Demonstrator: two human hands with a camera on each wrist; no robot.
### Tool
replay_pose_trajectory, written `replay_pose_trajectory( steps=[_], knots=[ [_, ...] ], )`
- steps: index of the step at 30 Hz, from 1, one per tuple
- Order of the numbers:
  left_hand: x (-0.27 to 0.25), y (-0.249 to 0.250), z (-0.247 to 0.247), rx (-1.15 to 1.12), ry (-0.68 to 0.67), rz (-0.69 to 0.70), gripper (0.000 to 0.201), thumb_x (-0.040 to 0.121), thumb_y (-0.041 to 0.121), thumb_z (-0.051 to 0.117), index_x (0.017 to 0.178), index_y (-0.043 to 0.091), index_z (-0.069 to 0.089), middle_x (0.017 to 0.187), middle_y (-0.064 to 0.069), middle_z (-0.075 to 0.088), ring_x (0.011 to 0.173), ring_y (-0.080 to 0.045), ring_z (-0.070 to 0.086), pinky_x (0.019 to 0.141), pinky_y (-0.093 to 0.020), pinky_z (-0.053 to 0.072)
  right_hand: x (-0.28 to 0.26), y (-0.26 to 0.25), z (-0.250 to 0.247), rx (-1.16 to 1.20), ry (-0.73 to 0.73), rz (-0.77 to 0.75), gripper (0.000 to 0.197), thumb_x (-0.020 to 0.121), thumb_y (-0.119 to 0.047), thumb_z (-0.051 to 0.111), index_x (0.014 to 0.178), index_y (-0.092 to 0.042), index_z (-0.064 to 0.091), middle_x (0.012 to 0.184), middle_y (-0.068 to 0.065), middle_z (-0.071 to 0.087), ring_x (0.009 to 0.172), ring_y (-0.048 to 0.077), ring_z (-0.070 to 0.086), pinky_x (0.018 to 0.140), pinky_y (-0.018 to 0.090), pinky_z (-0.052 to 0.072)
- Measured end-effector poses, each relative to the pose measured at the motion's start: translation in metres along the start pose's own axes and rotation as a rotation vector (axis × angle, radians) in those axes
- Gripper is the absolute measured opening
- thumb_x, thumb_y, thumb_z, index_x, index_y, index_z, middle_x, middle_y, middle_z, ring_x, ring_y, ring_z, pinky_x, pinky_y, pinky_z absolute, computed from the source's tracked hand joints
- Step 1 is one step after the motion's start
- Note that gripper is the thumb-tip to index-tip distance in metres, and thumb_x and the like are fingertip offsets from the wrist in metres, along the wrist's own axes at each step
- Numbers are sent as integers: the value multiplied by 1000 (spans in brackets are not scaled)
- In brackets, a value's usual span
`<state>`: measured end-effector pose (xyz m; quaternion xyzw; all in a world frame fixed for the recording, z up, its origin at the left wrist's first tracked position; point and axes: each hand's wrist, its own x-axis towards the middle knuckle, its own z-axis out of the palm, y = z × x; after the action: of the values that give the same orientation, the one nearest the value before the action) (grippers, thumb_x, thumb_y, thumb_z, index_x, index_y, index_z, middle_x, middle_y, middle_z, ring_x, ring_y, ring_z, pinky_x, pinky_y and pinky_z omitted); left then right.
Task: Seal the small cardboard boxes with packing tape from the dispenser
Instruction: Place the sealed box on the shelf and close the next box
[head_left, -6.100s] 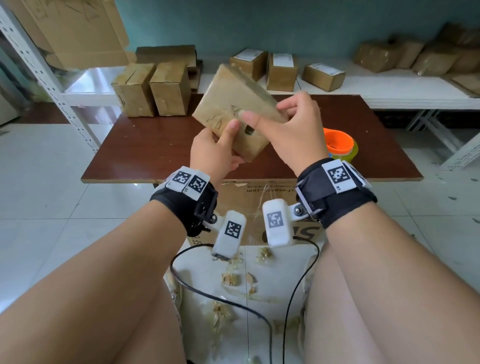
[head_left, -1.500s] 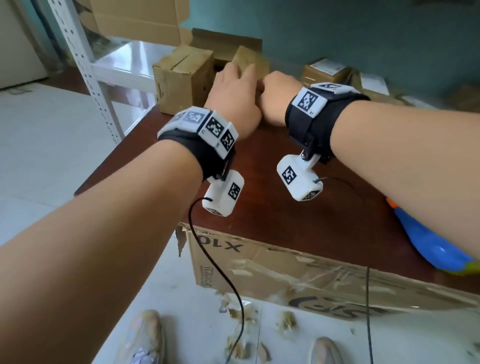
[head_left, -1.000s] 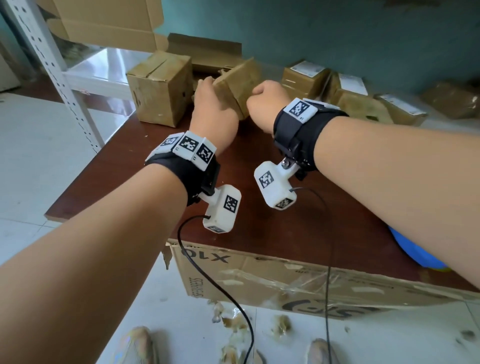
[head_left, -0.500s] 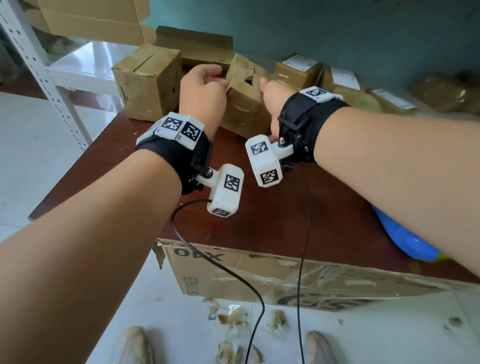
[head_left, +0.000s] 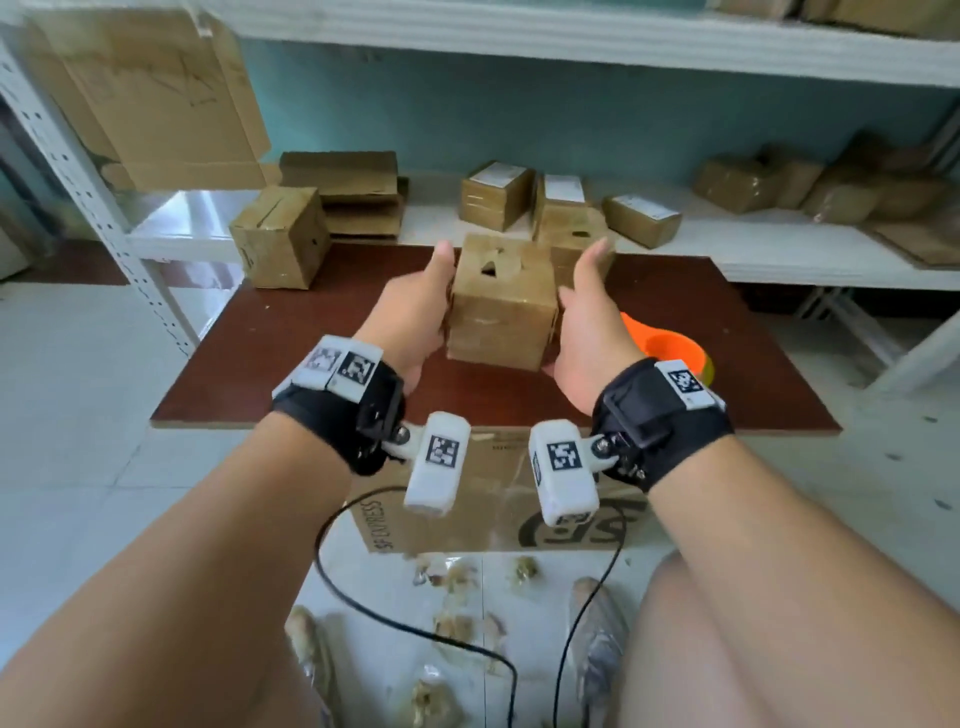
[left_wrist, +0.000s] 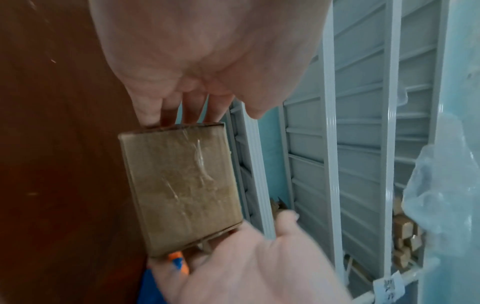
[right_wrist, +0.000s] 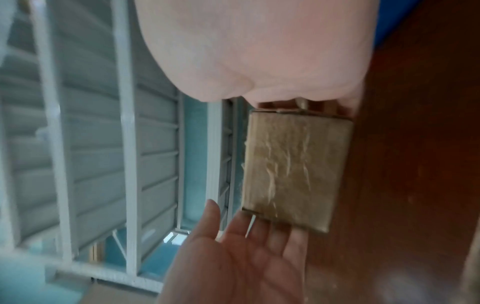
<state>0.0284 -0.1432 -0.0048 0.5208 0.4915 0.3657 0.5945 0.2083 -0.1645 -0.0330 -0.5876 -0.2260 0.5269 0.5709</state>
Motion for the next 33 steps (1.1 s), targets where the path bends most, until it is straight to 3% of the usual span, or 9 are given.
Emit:
replay_pose_trajectory(
  steps=[4,7,13,19,21,24,28,31,33],
  knots=[
    [-36,-12,7,-57,7,-51,57,103,69,46,124,23,72,119,4,79,115,-19,74,110,-40,53,-31,0,-9,15,-5,44,151,29,-115,50,153,-29,53,160,0,51,147,27,49,124,63,27],
    [-60,-11,3,-152,39,-47,65,103,74,39,129,24,71,116,5,81,110,-15,76,108,-39,52,-76,1,6,73,-83,50,108,72,-102,40,143,-23,64,137,4,71,126,26,68,116,57,44],
    [-52,-11,-2,-240,33,-86,63,107,71,32,116,22,70,108,5,82,108,-13,76,102,-35,55,-73,6,16,64,-84,-19,79,88,-89,42,127,-26,71,115,1,79,105,20,76,106,49,54],
    [-9,-22,0,-313,3,-146,71,107,60,46,158,11,44,152,-3,59,138,-24,57,118,-44,45,-41,0,9,-63,-57,-23,90,91,-88,36,148,-21,59,139,1,69,126,21,65,119,49,41],
    [3,-29,-1,-306,16,-189,47,110,46,51,143,13,58,138,-2,68,128,-23,64,100,-40,54,-26,7,8,-111,-65,14,102,85,-93,37,158,-23,48,152,-2,58,141,21,53,126,49,30],
    [14,-40,1,-358,6,-270,27,111,33,49,120,14,67,124,0,74,117,-21,68,79,-36,54,1,32,10,-230,-1,39,108,75,-100,45,156,-28,49,145,-5,61,136,22,54,124,48,32],
    [15,-46,2,-402,5,-366,29,112,37,44,127,18,59,111,0,72,88,-18,66,67,-35,46,-10,42,16,-471,75,-86,68,108,-66,26,157,-21,41,145,3,55,131,26,50,106,36,36],
    [14,-38,-2,-419,-13,-405,50,108,45,48,143,10,54,151,-9,60,142,-30,52,98,-48,48,-8,34,14,-485,98,-45,77,106,-71,22,156,-17,44,147,5,54,127,26,50,106,38,36],
    [13,-33,-6,-390,39,-396,54,107,43,50,148,9,51,169,-11,39,161,-31,26,126,-54,23,-5,31,12,-485,134,-25,85,101,-78,22,156,-16,43,145,5,55,130,28,51,111,42,37]
  ],
)
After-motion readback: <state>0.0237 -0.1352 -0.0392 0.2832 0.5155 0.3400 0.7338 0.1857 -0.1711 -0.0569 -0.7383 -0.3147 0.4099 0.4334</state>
